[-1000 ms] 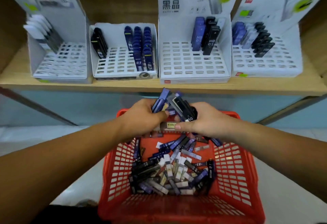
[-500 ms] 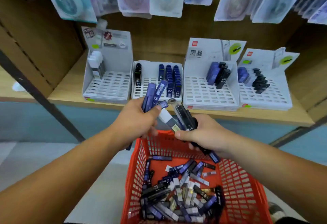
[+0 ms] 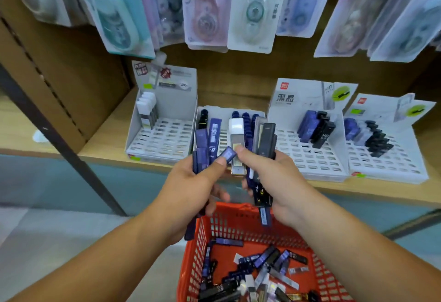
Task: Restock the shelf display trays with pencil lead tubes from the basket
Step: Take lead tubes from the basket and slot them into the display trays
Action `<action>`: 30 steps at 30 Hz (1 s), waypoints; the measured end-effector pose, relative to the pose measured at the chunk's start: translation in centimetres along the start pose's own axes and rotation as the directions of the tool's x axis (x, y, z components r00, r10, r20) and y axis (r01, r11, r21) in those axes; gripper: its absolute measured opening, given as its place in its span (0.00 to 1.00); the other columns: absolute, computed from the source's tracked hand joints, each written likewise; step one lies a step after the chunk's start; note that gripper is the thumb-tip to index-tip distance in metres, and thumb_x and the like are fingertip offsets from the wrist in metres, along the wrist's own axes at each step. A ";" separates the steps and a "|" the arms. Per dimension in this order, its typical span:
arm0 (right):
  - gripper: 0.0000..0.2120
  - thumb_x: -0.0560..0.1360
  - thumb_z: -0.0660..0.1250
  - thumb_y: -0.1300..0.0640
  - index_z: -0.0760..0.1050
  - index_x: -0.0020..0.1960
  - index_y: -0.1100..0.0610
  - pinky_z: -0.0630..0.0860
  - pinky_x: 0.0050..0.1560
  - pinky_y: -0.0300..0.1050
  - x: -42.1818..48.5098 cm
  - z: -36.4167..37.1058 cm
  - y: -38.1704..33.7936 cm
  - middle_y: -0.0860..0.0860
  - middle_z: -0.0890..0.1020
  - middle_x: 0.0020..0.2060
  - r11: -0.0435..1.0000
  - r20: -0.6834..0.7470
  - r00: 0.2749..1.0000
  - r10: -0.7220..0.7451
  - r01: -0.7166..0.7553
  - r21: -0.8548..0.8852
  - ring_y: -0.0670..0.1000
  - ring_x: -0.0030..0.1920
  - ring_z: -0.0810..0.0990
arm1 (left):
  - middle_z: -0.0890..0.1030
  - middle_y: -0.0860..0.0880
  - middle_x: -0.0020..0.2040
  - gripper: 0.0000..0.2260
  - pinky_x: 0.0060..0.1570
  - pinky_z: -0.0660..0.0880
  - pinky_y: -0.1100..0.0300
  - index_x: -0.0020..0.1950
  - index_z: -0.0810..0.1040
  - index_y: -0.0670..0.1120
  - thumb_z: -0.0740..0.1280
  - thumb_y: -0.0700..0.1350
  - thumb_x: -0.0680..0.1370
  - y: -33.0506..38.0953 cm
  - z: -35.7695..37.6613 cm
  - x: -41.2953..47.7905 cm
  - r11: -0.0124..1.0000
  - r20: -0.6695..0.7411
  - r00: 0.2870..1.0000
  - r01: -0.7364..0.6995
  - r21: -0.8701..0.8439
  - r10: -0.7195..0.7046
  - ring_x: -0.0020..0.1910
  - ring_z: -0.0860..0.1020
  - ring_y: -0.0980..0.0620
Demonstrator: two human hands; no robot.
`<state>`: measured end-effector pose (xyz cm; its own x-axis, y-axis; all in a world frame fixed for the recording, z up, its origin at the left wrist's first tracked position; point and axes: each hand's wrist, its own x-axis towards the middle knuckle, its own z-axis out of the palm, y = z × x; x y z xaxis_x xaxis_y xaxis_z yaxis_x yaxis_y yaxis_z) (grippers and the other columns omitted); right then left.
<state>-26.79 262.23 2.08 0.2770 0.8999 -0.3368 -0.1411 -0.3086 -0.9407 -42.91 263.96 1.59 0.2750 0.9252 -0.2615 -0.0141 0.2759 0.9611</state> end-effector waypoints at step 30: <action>0.09 0.75 0.77 0.55 0.79 0.50 0.57 0.75 0.36 0.49 6.6 11.9 -5.9 0.55 0.81 0.33 0.887 0.182 0.945 -0.272 0.320 -0.332 0.51 0.32 0.78 | 0.83 0.40 0.41 0.05 0.23 0.66 0.59 0.53 0.81 0.45 0.69 0.46 0.83 1.3 -14.2 4.4 0.999 -0.393 0.919 -0.034 -0.039 0.016 0.27 0.70 0.51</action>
<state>-35.43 273.61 5.92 0.1270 0.9904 -0.0544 0.2793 -0.0884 -0.9561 -55.39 272.12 0.39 -0.1252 0.9575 -0.2600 -0.0614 0.2540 0.9652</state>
